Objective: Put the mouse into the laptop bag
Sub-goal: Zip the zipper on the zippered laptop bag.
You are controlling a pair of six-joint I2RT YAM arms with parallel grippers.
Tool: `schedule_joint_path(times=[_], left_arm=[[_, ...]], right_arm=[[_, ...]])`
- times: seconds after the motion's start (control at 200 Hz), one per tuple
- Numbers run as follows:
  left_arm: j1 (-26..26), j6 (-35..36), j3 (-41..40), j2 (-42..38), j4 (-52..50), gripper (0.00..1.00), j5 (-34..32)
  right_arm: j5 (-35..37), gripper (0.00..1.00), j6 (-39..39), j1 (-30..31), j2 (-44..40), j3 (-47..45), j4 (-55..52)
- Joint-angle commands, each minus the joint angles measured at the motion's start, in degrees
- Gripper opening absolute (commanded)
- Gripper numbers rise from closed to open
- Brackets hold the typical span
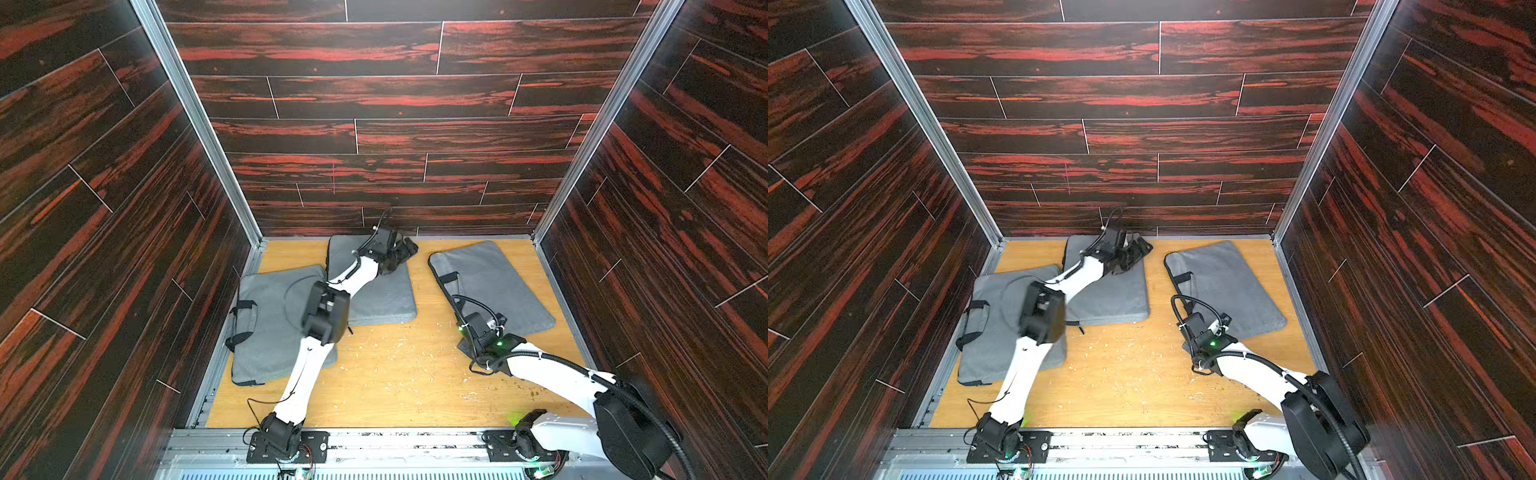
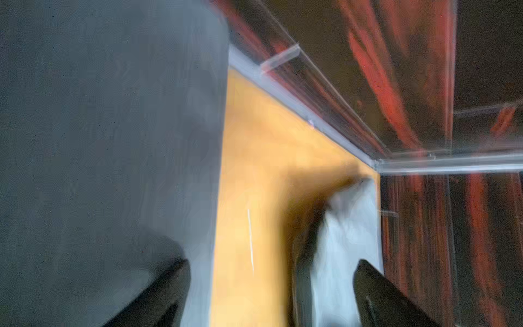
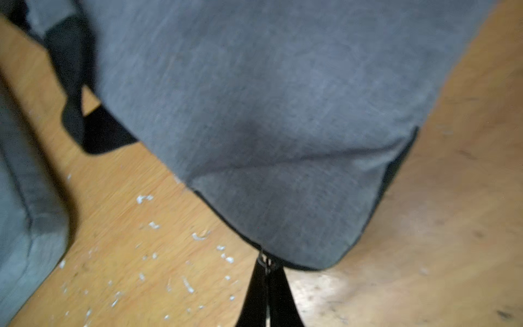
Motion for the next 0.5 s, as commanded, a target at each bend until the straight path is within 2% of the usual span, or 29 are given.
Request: schedule_joint_path(times=[0.0,0.125,0.215,0.361,0.496], left_arm=[[-1.94,-6.45,-18.16,-14.61,17.91,0.97,-1.35],[-3.26,-13.1,-37.12,-23.56,31.67,0.97,-2.75],[-5.27,-17.15,-46.01,-25.84,40.51,0.97,-3.24],[-10.2,-24.66,-52.2,-23.07,50.98,0.97,-2.76],[-14.16,-31.17,-53.12,-18.63,58.99,0.97,-1.94]], right_arm=[[-1.01,0.0,-2.25,0.77,0.11,0.84,3.85],[-2.04,0.0,-3.92,1.31,-2.48,-1.3,7.13],[-2.95,0.0,-4.62,1.52,-3.68,-2.72,9.37],[-3.27,0.0,-4.6,1.68,-3.25,-3.17,9.32],[-3.54,0.0,-5.2,1.68,-3.68,-3.55,10.23]])
